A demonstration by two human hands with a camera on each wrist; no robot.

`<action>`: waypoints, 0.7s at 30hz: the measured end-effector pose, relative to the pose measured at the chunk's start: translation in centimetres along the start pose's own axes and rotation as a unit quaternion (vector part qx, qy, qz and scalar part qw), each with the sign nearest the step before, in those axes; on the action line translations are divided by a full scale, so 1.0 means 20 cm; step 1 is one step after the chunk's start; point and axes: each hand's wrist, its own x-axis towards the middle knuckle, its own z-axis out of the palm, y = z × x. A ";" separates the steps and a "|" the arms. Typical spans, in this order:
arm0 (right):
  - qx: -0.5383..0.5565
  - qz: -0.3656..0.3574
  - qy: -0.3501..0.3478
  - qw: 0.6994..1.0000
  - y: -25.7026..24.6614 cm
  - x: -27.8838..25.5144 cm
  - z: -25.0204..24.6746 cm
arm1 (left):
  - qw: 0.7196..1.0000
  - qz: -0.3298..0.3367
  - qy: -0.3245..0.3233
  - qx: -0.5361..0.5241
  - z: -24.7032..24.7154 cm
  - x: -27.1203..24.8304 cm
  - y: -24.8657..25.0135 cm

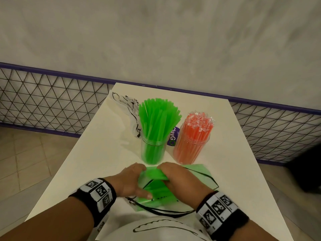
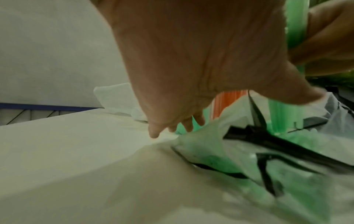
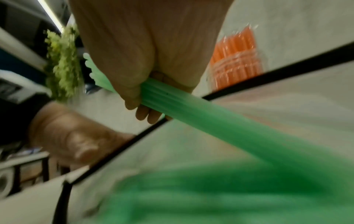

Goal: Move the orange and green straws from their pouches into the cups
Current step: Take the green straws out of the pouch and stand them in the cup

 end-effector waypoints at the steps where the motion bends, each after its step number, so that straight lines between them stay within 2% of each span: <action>1: 0.038 0.015 0.024 0.999 -0.03 0.00 -0.07 | 0.998 0.000 0.047 -0.044 -0.02 0.00 0.02; 4: 0.192 0.070 0.117 0.972 -0.13 0.01 -0.30 | 0.965 0.021 0.221 -0.137 -0.13 0.00 0.10; 6: 0.291 0.088 0.196 0.932 -0.20 0.02 -0.46 | 0.937 0.054 0.276 -0.209 -0.24 0.01 0.18; 7: 0.340 0.084 0.232 0.907 -0.23 0.04 -0.53 | 0.927 0.069 0.287 -0.232 -0.30 0.02 0.22; 9: 0.432 0.055 0.260 0.862 -0.29 0.09 -0.65 | 0.917 0.103 0.290 -0.254 -0.41 0.06 0.28; 12: 0.485 -0.012 0.299 0.822 -0.31 0.19 -0.78 | 0.905 0.143 0.281 -0.286 -0.53 0.10 0.36; 14: 0.493 -0.025 0.336 0.803 -0.31 0.27 -0.80 | 0.897 0.148 0.280 -0.308 -0.57 0.11 0.38; 17: 0.471 -0.018 0.381 0.795 -0.30 0.38 -0.80 | 0.892 0.136 0.262 -0.342 -0.57 0.11 0.41; 21: 0.389 0.018 0.377 0.840 -0.24 0.47 -0.69 | 0.893 0.135 0.221 -0.367 -0.51 0.12 0.38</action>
